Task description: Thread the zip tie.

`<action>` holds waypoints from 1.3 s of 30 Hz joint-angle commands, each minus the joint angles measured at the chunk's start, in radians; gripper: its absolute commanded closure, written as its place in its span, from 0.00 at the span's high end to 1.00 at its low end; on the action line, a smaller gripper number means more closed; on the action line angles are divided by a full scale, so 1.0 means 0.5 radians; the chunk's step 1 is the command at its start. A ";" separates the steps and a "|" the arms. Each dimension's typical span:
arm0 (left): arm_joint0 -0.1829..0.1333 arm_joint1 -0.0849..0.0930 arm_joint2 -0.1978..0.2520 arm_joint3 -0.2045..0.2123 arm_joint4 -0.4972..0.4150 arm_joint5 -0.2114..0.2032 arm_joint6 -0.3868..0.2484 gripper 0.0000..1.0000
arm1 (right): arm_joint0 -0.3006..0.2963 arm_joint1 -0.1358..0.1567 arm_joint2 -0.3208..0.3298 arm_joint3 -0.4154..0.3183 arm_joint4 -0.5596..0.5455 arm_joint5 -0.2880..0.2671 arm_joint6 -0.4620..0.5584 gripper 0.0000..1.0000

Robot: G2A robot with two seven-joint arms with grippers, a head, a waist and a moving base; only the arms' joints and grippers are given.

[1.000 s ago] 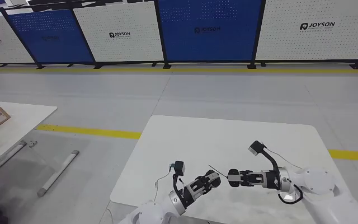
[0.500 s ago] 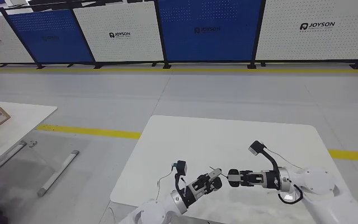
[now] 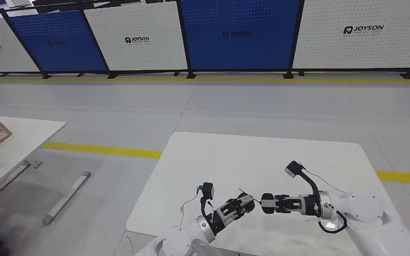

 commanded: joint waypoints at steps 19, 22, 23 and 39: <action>0.020 -0.024 0.033 -0.046 0.147 0.127 0.238 0.00 | -0.149 0.032 0.190 -0.004 0.047 -0.034 -0.118 1.00; 0.009 -0.039 0.053 -0.048 0.165 0.252 0.393 0.00 | -0.229 0.053 0.297 -0.027 -0.021 -0.034 -0.210 1.00; 0.001 -0.046 0.063 -0.053 0.142 0.288 0.434 0.00 | -0.260 0.059 0.335 -0.050 -0.020 -0.034 -0.257 1.00; -0.042 -0.072 0.099 -0.029 0.099 0.357 0.556 0.00 | -0.315 0.068 0.390 -0.098 -0.042 -0.034 -0.298 1.00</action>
